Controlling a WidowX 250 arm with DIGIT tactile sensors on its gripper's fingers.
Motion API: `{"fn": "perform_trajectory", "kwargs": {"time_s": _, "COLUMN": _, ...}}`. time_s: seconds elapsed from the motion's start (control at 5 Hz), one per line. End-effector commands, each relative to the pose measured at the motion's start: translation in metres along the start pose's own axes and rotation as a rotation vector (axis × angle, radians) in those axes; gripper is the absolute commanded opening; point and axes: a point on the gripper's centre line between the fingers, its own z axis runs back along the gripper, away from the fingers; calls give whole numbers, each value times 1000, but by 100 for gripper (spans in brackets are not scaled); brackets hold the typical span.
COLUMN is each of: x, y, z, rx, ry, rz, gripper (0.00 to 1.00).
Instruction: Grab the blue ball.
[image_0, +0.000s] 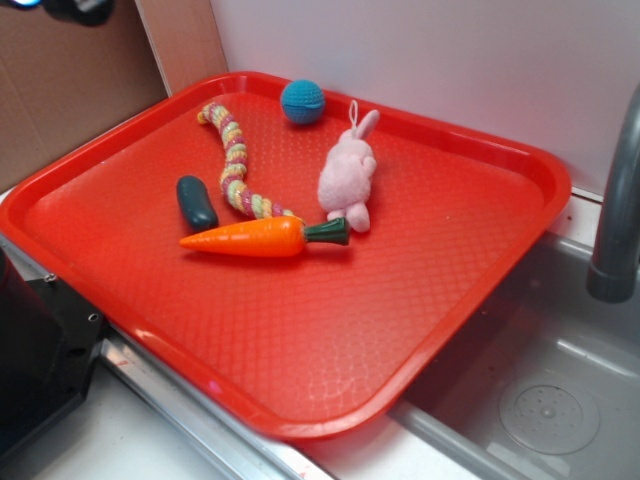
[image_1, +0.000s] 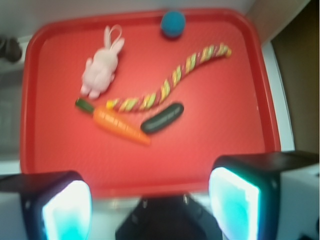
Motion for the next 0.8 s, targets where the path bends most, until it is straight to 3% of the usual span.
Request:
{"fn": "perform_trajectory", "kwargs": {"time_s": 0.0, "x": 50, "y": 23, "z": -39, "rx": -19, "ry": -132, "rz": 51, "gripper": 100}}
{"fn": "perform_trajectory", "kwargs": {"time_s": 0.2, "x": 75, "y": 33, "z": -62, "rx": -18, "ry": -177, "rz": 71, "gripper": 100}}
{"fn": "perform_trajectory", "kwargs": {"time_s": 0.6, "x": 108, "y": 46, "z": -103, "rx": 99, "ry": -209, "rz": 90, "gripper": 100}}
